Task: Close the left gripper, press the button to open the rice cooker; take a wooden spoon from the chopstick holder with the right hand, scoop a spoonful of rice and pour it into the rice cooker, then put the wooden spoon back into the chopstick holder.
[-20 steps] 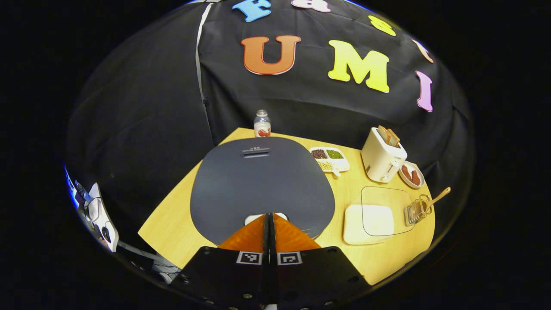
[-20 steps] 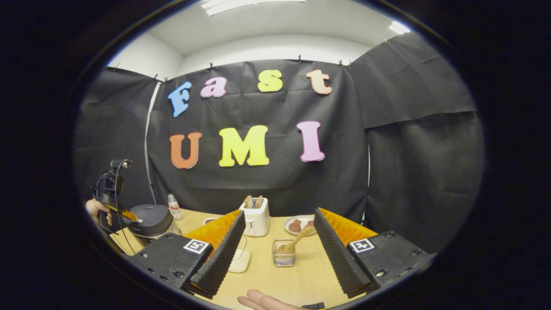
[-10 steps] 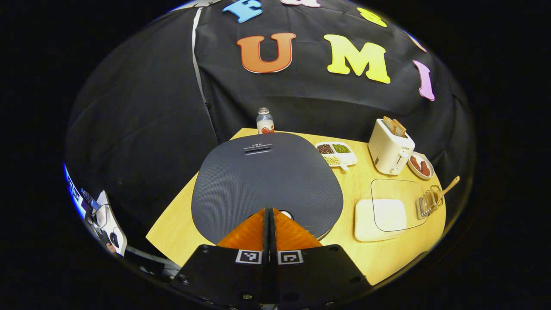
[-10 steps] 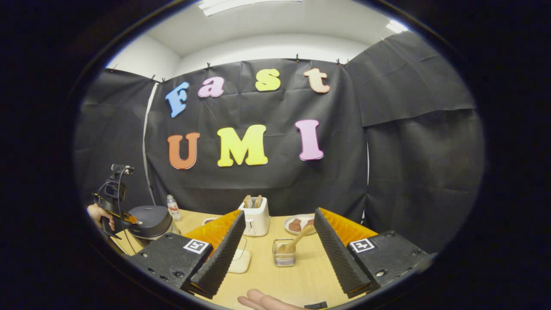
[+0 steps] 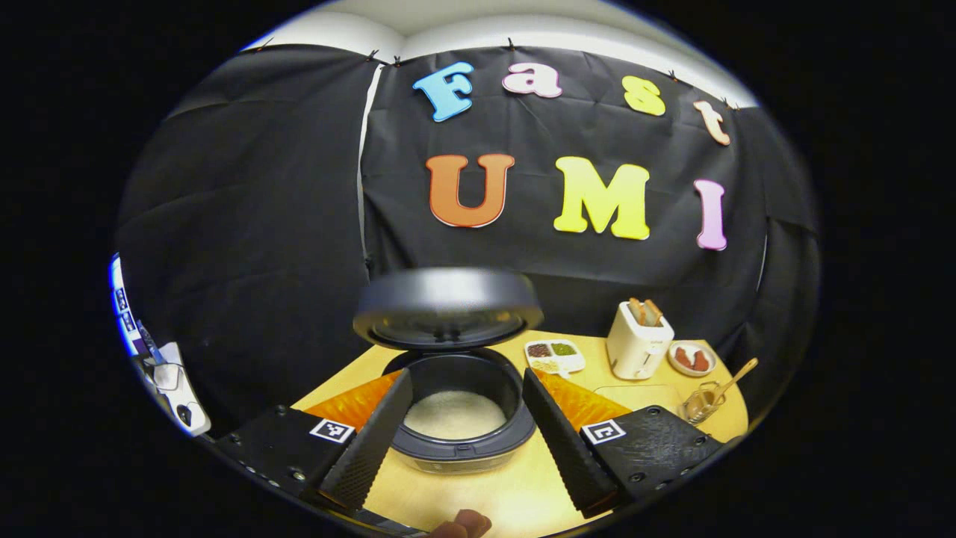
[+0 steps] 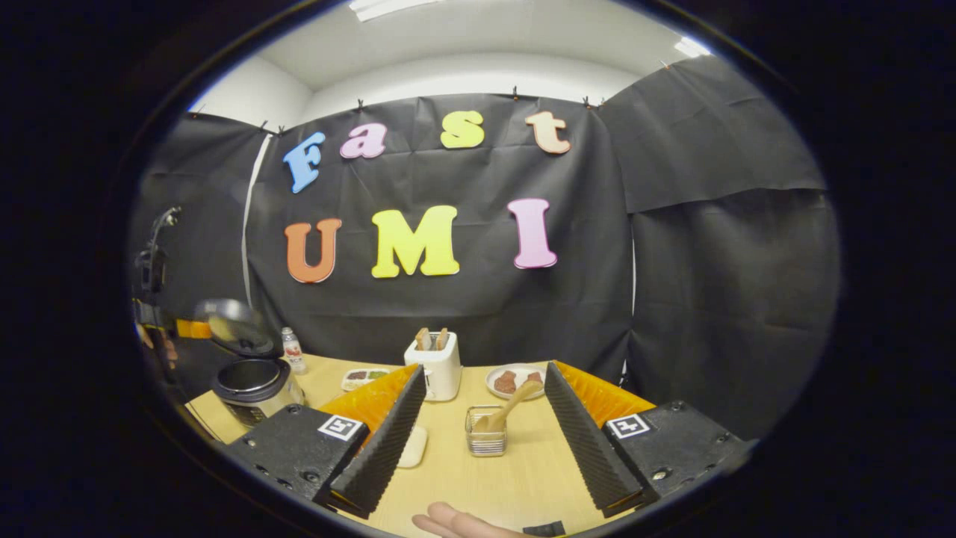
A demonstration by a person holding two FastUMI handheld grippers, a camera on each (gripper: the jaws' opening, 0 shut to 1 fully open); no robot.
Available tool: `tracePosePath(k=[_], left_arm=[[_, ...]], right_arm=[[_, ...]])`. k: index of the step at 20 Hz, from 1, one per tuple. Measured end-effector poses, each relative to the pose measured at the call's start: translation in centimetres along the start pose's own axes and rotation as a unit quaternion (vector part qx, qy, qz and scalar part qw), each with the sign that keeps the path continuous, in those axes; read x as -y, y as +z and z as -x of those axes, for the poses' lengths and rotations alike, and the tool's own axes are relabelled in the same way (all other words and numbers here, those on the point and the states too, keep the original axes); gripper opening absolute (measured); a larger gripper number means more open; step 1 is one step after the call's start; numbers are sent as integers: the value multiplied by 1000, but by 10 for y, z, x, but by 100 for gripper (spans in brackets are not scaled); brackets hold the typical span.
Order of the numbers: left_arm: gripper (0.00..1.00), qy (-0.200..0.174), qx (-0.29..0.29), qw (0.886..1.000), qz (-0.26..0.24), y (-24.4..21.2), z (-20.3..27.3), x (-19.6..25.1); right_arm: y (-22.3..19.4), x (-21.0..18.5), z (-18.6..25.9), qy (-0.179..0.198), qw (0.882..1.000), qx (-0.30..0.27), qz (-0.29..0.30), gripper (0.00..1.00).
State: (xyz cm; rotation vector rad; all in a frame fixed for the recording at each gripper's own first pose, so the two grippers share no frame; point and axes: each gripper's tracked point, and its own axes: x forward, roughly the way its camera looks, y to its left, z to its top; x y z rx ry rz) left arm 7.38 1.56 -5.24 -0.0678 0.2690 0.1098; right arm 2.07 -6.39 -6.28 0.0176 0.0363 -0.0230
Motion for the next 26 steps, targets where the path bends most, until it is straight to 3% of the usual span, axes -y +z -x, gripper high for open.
tracePosePath(k=[5, 12, 13, 17, 18, 22, 23, 24, 25, 26], left_arm=[[95, -26, 30, 999, -2, 2, 27, 13], [95, -39, 78, 996, -9, 1, 68, 23], [100, -40, 84, 996, -10, 1, 74, 23], [100, -36, 108, 993, -10, 0, 97, 19], [95, -37, 114, 993, -10, 0, 100, 19], [95, -48, 121, 991, -10, -3, 117, 22], [84, -50, 124, 991, -14, -1, 120, 22], [84, -49, 126, 991, -18, 0, 121, 21], [95, -47, 129, 990, -20, 3, 123, 19], [95, -45, 133, 990, -22, 9, 126, 18]], right_arm=[[-34, 2, -34, -1, 999, -37, -12, 100], [-85, 17, -100, -11, 996, -89, -30, 98], [-94, 21, -109, -15, 994, -97, -38, 98], [-126, 30, -148, -22, 989, -126, -69, 97], [-133, 31, -157, -23, 989, -129, -74, 100], [-153, 41, -194, -39, 987, -137, -75, 100], [-162, 45, -203, -48, 986, -145, -69, 100], [-166, 44, -211, -44, 985, -150, -67, 92], [-169, 43, -219, -38, 985, -151, -70, 100], [-169, 43, -225, -36, 986, -147, -72, 100]])
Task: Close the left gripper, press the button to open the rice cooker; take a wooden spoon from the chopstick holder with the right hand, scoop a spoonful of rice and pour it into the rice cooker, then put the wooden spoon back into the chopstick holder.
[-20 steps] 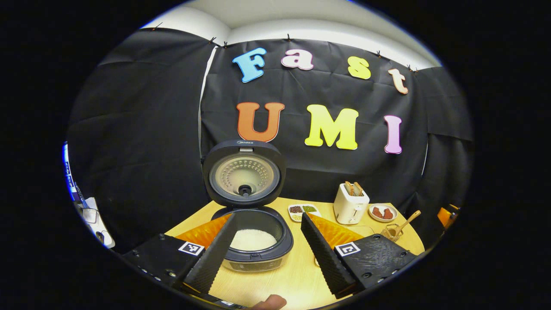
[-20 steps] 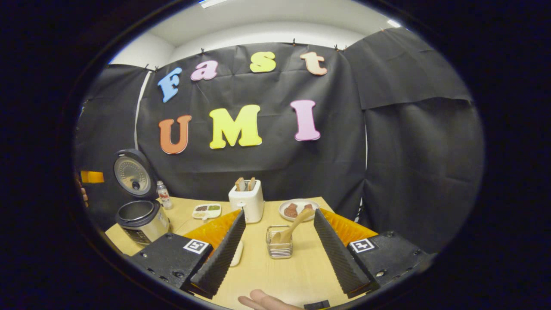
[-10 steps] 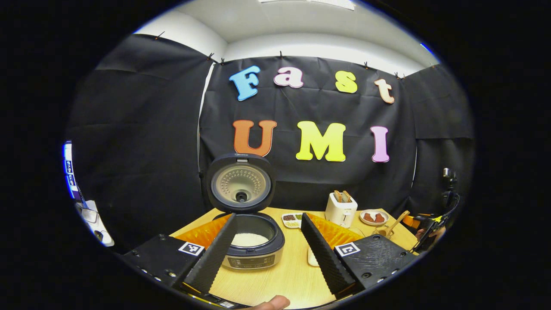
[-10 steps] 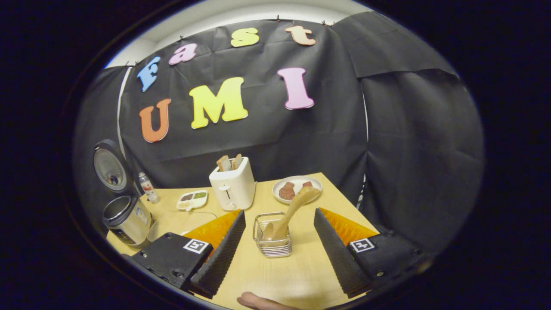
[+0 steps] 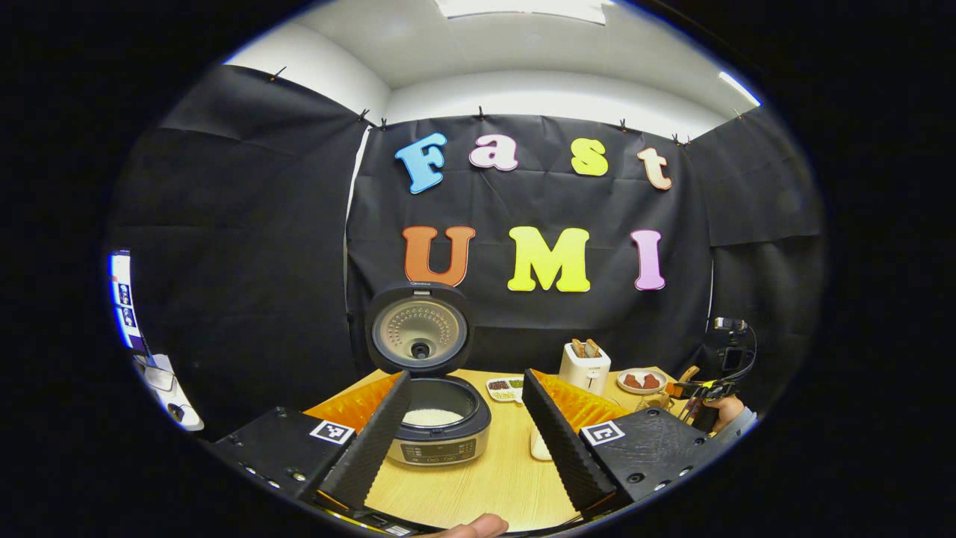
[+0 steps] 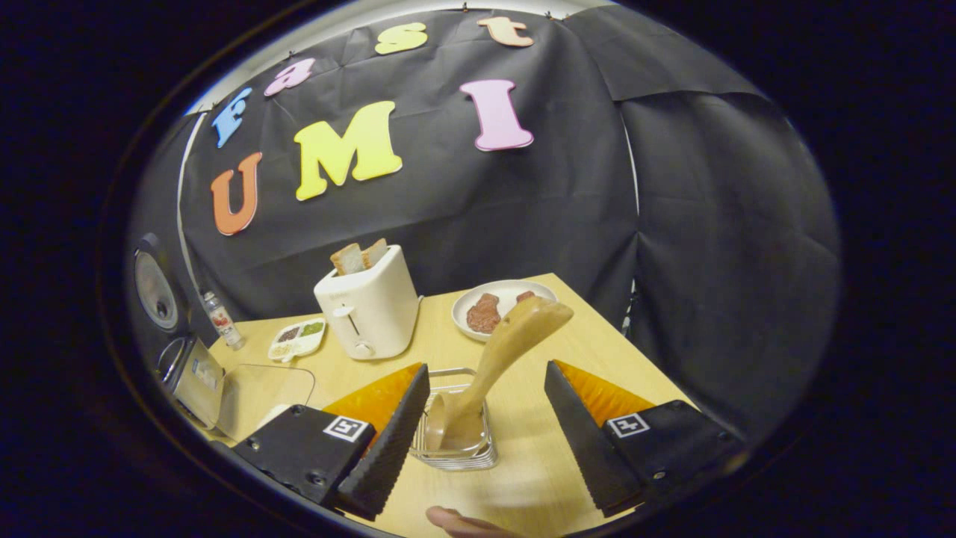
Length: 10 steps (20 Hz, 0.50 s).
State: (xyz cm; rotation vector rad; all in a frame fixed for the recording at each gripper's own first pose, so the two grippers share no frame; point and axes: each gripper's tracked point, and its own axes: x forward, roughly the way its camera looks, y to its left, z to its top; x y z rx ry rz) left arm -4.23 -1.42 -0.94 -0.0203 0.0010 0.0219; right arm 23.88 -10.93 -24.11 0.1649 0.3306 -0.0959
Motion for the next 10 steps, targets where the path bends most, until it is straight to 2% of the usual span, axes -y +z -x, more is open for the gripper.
tracePosePath(k=[1, 2, 3, 4, 5, 7, 8, 10], left_arm=[[95, 0, 4, 1000, -1, 5, 1, -1], [84, -1, 10, 1000, -1, 11, 2, -1], [84, -3, 13, 1000, 0, 16, 3, 0], [95, -6, 15, 1000, 3, 20, 3, 1], [95, -10, 19, 1000, 6, 24, 3, 1], [95, -14, 23, 1000, 8, 26, 4, 1], [95, -14, 22, 1000, 7, 25, 4, 1], [95, -14, 20, 1000, 7, 22, 0, 0]], right_arm=[[1, 2, -7, -2, 1000, 0, -3, 100], [2, 5, -14, -2, 1000, 2, -8, 100], [3, 5, -20, 1, 1000, 3, -17, 100], [2, 5, -25, 5, 1000, -2, -24, 99], [0, 5, -30, 7, 1000, -8, -30, 87], [2, 7, -37, 6, 999, -4, -35, 78], [6, 6, -35, 15, 999, 8, -39, 63], [10, -1, -28, 23, 998, 11, -54, 24]])
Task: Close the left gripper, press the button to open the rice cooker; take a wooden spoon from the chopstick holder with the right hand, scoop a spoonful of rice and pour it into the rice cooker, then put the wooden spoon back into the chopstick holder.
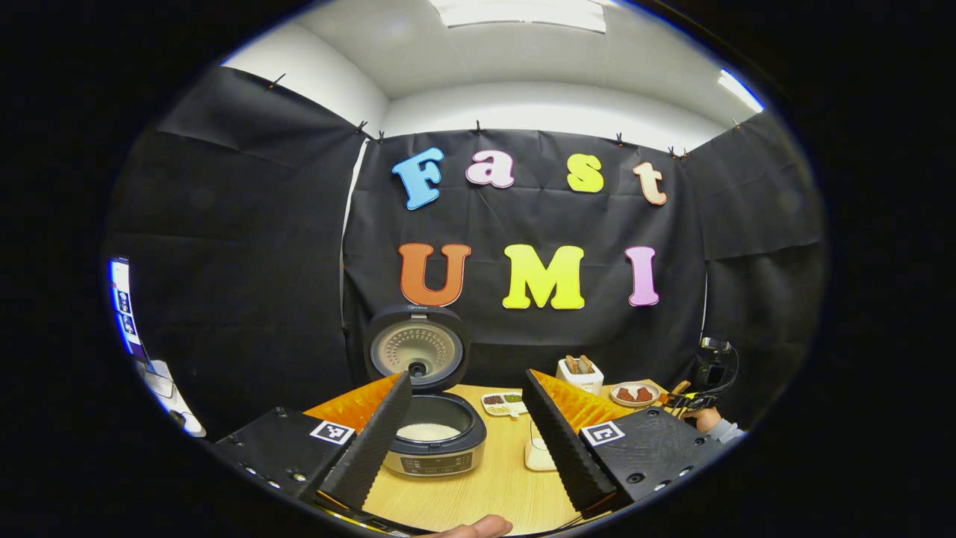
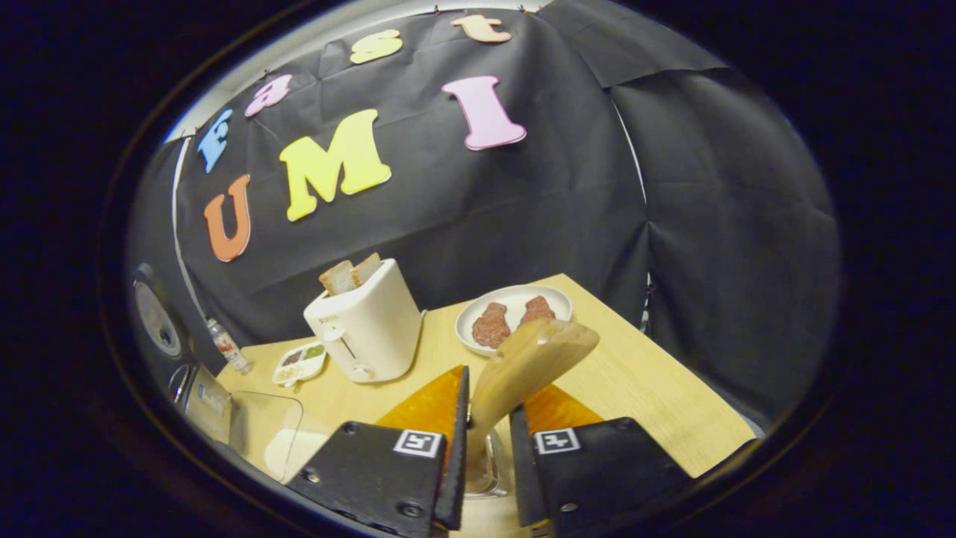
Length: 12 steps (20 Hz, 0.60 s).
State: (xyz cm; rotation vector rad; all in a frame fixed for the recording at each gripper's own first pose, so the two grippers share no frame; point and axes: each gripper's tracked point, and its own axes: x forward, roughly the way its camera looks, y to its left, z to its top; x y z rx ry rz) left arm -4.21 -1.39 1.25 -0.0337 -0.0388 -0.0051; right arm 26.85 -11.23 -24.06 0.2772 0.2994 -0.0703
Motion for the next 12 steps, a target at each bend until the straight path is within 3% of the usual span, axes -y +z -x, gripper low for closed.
tracePosePath(k=[1, 4, 12], left_arm=[[95, 1, -1, 1000, 1, -2, -2, -1], [95, -4, -2, 1000, 5, -6, -4, 1], [95, -5, -14, 1000, 3, -19, -5, -8]], right_arm=[[2, -4, -3, 6, 1000, 1, -1, 27], [14, -16, 11, 22, 1000, 7, -6, 20], [82, -50, 62, 24, 992, 94, 76, 14]])
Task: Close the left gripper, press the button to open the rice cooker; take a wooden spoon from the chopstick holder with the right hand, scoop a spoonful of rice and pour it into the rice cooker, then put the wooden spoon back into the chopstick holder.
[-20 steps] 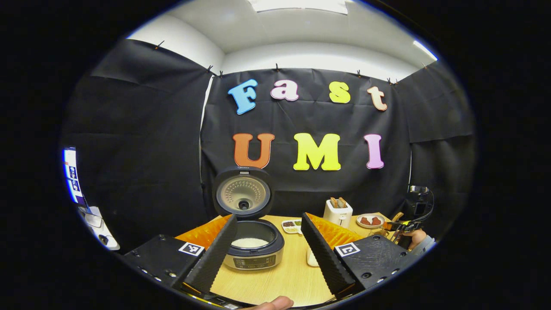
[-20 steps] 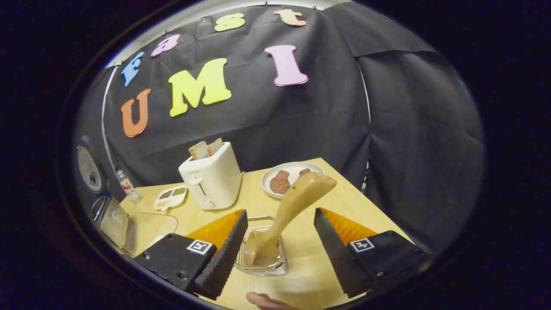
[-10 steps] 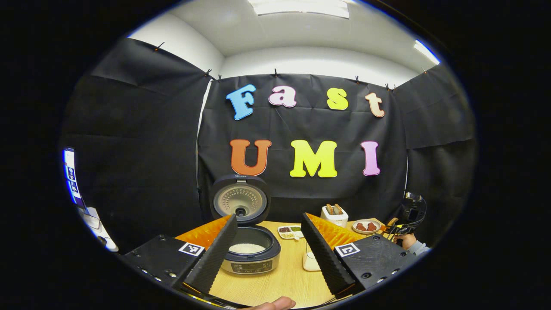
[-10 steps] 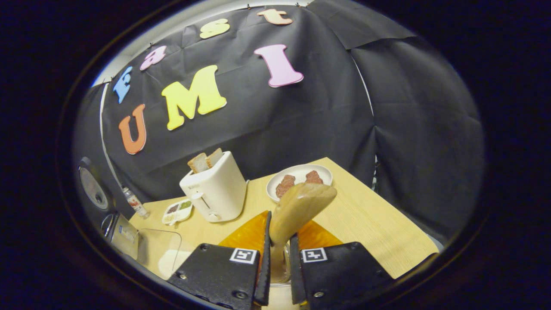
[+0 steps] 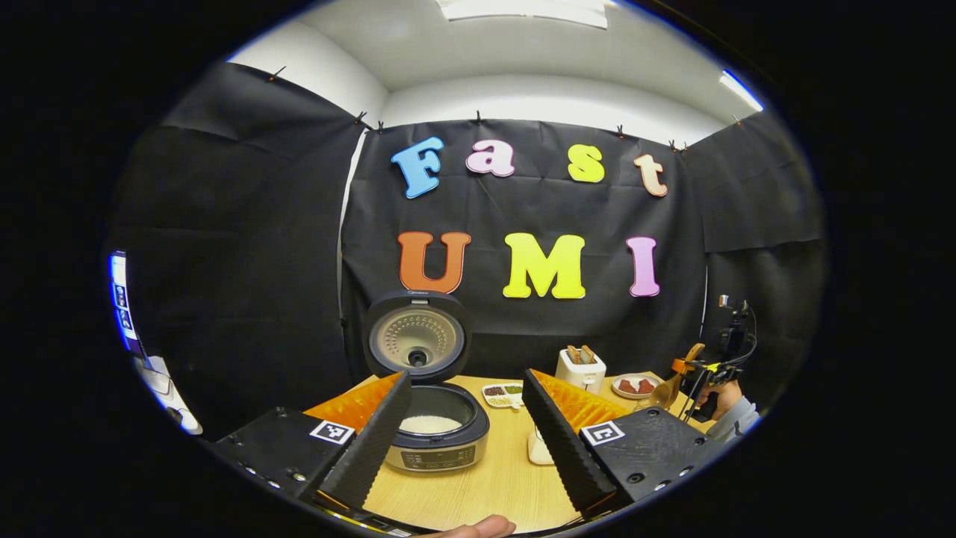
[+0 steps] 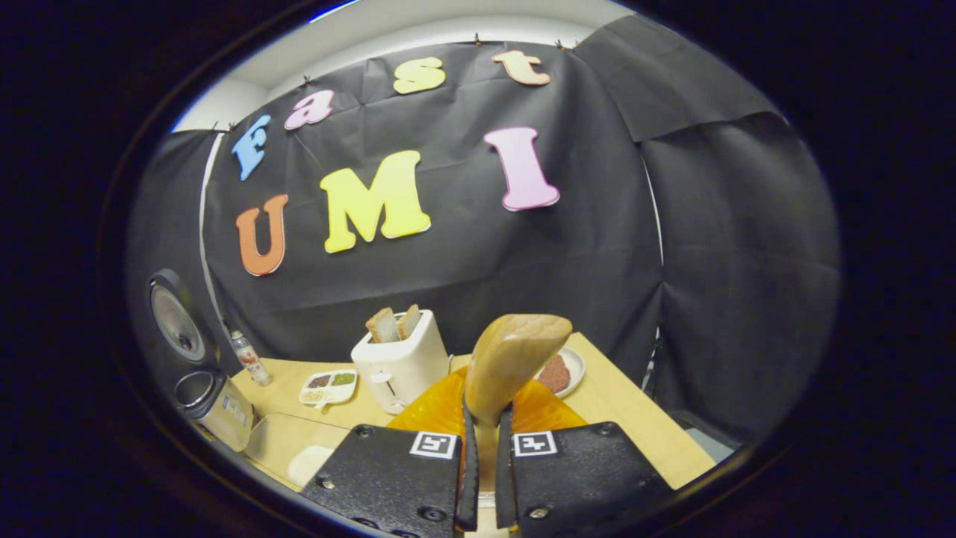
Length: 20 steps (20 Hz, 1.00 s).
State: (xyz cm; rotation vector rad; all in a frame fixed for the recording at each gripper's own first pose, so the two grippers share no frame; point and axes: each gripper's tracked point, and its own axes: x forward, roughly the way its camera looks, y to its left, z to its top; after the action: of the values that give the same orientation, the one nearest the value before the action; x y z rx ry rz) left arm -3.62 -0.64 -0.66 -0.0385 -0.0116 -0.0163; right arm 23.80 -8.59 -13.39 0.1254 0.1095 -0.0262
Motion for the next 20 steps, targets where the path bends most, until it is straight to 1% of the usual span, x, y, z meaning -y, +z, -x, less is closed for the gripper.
tracePosePath(k=[3, 6, 7, 8, 9, 10, 11, 12, 14, 18, 20], left_arm=[[95, -3, 0, 1000, 3, -3, 3, -3], [95, -7, 0, 1000, 1, -8, 7, -7], [95, -7, -2, 1000, -1, -9, 8, -8], [95, -5, -2, 1000, -2, -10, 8, -10], [95, -3, -3, 1000, -2, -11, 8, -13], [95, -2, -2, 1000, 2, -12, 10, -16], [95, -4, -3, 1000, 8, -13, 12, -15], [95, -11, -4, 1000, 10, -14, 14, -13], [95, -17, -6, 1000, 10, -14, 16, -15], [95, -7, -6, 1000, 12, -14, 20, -29], [95, -4, -5, 1000, 12, -14, 21, -32]], right_arm=[[19, -29, 16, 11, 1000, 8, 12, 14], [32, -70, 27, 41, 999, 15, 12, 14], [33, -83, 27, 49, 999, 15, 13, 10], [32, -93, 27, 55, 998, 15, 14, 14], [31, -105, 24, 60, 998, 13, 16, 14], [27, -117, 22, 65, 998, 10, 17, 14], [21, -129, 20, 73, 997, 5, 17, 19], [13, -142, 18, 83, 996, -1, 13, 14], [-7, -162, 10, 97, 995, -18, 9, 14], [-56, -177, -10, 89, 994, -54, 17, 14], [-79, -178, -22, 76, 994, -77, 20, 14]])
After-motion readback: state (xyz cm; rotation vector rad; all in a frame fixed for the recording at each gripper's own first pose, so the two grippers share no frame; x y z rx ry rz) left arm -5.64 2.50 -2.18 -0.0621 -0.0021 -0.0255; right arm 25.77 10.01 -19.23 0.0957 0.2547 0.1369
